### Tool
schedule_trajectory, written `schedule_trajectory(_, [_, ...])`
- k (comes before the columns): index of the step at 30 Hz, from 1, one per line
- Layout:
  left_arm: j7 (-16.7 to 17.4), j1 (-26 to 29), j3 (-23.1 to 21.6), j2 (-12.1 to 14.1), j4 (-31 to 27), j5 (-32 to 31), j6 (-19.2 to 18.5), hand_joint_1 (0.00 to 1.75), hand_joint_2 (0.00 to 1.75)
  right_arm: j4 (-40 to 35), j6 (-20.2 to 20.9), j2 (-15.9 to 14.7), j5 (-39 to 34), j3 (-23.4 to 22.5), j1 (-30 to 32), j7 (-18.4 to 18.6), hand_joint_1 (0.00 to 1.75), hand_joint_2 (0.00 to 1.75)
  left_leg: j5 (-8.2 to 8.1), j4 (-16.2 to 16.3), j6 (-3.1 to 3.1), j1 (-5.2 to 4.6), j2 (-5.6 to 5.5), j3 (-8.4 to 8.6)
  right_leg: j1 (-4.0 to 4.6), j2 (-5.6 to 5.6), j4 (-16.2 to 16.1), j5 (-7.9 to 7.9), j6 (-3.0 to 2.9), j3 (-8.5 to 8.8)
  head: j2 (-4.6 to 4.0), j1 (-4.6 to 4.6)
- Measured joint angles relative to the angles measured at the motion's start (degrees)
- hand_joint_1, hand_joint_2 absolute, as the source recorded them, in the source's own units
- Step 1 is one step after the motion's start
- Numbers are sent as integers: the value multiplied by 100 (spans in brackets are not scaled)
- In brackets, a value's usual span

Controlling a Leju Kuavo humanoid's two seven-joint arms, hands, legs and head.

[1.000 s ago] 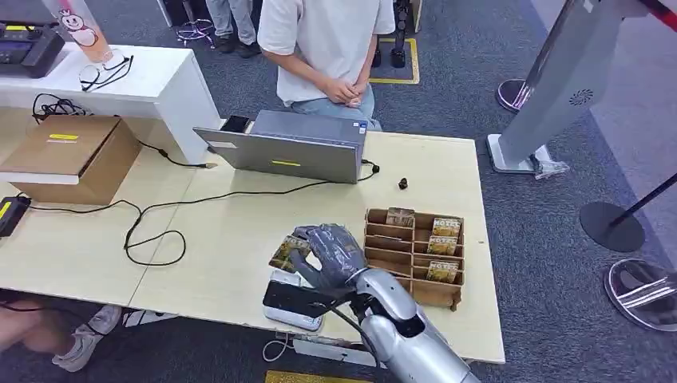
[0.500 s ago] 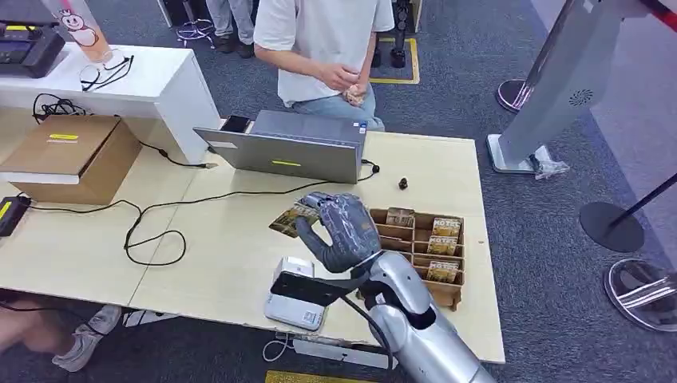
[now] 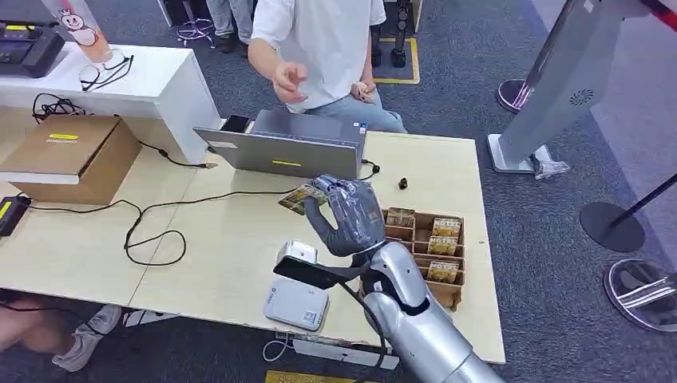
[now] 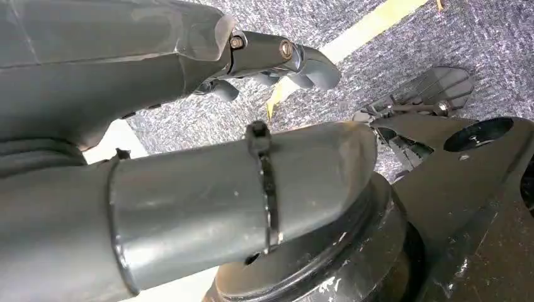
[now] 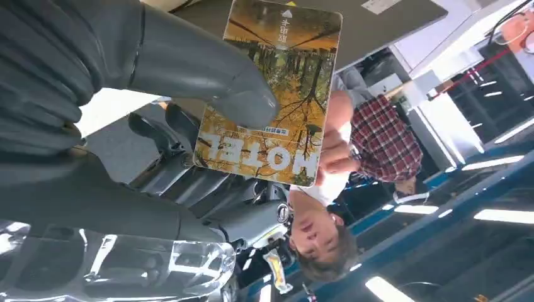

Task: Pass the card to the sensor for recognition and then transmit it.

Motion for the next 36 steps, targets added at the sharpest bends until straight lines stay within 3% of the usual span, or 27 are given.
schedule_trajectory(9, [92, -41, -9, -2, 0, 18, -9, 0, 0, 122, -536, 57, 626, -76, -13, 182, 175, 175, 0, 0, 0, 0, 0, 0, 0, 0, 0, 0, 0, 0, 0, 0])
schedule_trajectory(15, [125, -57, -13, -20, 0, 87, -4, 0, 0, 203, -1185, 101, 1799, -96, -96, 415, 175, 175, 0, 0, 0, 0, 0, 0, 0, 0, 0, 0, 0, 0, 0, 0])
schedule_trajectory(36, [230, -58, 0, -22, 0, 205, -24, 0, 0, 627, -1222, 264, 2249, -199, -308, 584, 175, 175, 0, 0, 0, 0, 0, 0, 0, 0, 0, 0, 0, 0, 0, 0])
